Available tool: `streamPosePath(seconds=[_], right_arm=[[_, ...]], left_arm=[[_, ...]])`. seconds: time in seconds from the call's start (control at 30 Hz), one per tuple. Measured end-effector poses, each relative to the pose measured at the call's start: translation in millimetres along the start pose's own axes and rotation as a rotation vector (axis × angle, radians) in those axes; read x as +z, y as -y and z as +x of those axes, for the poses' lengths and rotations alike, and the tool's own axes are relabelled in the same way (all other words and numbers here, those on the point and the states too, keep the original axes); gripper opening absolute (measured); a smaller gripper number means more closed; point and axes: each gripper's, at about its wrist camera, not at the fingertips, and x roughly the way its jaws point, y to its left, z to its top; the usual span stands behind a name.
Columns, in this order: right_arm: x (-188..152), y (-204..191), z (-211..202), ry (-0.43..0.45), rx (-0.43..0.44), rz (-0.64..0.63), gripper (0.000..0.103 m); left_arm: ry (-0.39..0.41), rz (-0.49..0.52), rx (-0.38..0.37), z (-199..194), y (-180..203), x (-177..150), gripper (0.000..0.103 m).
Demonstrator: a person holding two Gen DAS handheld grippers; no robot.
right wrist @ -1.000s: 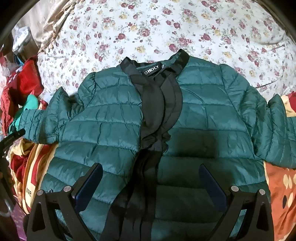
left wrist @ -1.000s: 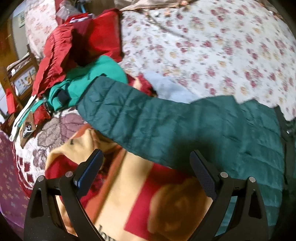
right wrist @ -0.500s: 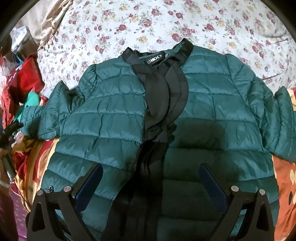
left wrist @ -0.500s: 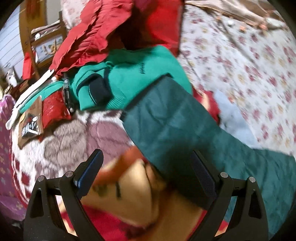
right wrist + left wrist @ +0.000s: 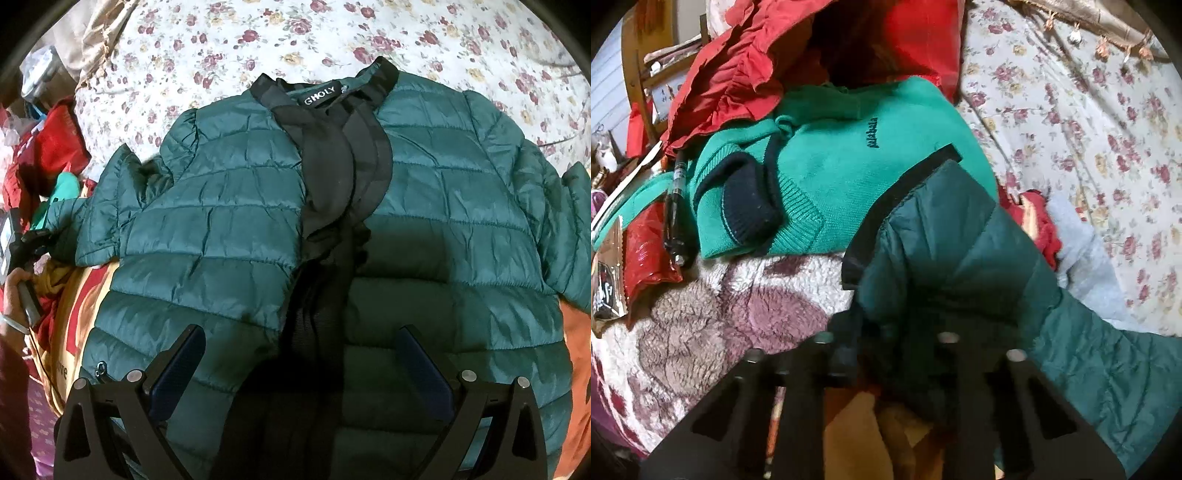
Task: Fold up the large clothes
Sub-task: 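Close the left gripper on the sleeve cuff, then carry the sleeve with the left gripper across the jacket chest and release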
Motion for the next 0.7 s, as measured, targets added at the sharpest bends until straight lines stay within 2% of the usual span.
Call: streamPosePath(seconds=[0.13, 0.27, 0.5, 0.7], right_arm=[[-3, -1, -5, 0.004, 0.026, 0.011, 0.103], [-6, -2, -10, 0.009, 0.035, 0.011, 0.103], [-12, 2, -27, 0.040, 0.031, 0.008, 0.103], [-17, 20, -35, 0.058, -0.018, 0.014, 0.103]], left_arm=[[0.069, 0.026, -0.041, -36, 5, -14, 0.012], [0.104, 0.048, -0.127, -75, 16, -28, 0.011], [0.123, 0.114, -0.216, -129, 42, -54, 0.011], [0.140, 0.201, -0.262, -166, 72, -81, 0.010]])
